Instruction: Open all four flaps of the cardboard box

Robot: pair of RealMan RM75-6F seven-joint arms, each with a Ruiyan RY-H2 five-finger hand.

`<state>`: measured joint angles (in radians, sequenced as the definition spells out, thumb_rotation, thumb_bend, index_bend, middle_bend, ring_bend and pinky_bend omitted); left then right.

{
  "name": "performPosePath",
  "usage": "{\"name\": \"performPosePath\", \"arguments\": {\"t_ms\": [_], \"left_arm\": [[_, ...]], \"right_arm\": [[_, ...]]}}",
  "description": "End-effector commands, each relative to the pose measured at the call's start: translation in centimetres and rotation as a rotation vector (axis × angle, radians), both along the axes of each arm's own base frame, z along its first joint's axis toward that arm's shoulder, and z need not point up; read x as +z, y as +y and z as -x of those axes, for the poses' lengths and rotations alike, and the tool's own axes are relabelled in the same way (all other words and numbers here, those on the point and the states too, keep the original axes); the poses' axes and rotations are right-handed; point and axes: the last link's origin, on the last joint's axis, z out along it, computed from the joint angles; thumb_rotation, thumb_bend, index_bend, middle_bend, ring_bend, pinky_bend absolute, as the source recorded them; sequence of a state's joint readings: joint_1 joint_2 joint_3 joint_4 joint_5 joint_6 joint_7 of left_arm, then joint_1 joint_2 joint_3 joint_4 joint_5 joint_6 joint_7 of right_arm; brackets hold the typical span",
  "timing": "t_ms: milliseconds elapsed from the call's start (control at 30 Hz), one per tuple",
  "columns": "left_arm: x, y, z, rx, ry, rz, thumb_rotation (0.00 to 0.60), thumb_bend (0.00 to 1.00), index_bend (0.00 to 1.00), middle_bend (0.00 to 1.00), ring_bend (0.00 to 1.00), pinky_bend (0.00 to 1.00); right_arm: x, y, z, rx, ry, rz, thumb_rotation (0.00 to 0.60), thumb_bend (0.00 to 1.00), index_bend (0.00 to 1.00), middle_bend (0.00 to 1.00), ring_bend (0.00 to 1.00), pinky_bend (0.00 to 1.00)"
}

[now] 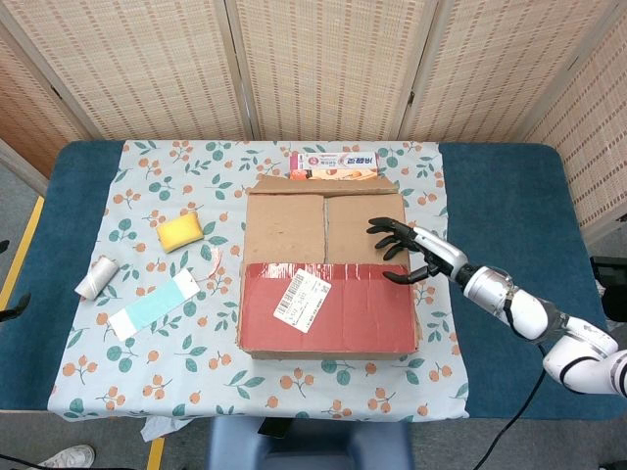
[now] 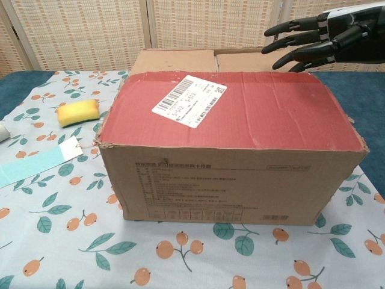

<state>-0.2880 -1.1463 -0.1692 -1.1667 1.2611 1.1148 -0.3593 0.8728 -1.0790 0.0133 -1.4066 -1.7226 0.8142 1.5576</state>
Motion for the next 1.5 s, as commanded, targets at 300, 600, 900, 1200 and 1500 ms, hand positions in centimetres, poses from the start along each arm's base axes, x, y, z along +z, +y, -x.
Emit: {"name": "performPosePath", "arguments": {"t_ms": [300, 600, 900, 1200, 1500], "left_arm": [[-0.1, 0.2, 0.0, -0.003, 0.005, 0.001, 0.600, 0.39, 0.00, 0.15, 0.11, 0.00], [-0.1, -0.3, -0.6, -0.020, 0.032, -0.005, 0.600, 0.39, 0.00, 0.15, 0.10, 0.00], [-0.3, -0.7, -0.9, -0.003, 0.041, 0.018, 0.600, 0.39, 0.00, 0.15, 0.10, 0.00], [-0.6, -0.7, -1.0, 0.012, 0.049, 0.039, 0.600, 0.39, 0.00, 0.15, 0.10, 0.00], [-0.8, -0.7, -1.5, -0.003, 0.071, 0.042, 0.600, 0.39, 0.00, 0.15, 0.10, 0.00]], "right_arm": [[0.0, 1.4, 0.1, 0.032, -0.012, -0.046, 0.600, 0.38, 0.05, 0.15, 0.21, 0.28], [1.2, 4.0, -0.4, 0.069, -0.048, -0.046, 0.600, 0.38, 0.03, 0.15, 0.21, 0.28], [3.6, 7.6, -1.7, 0.130, -0.117, 0.016, 0.600, 0.38, 0.03, 0.15, 0.21, 0.28], [6.0, 11.9, -2.8, 0.196, -0.110, 0.048, 0.600, 0.38, 0.03, 0.16, 0.21, 0.28], [7.9, 17.1, -3.5, 0.267, -0.075, 0.071, 0.600, 0.38, 0.03, 0.16, 0.21, 0.28]]}}
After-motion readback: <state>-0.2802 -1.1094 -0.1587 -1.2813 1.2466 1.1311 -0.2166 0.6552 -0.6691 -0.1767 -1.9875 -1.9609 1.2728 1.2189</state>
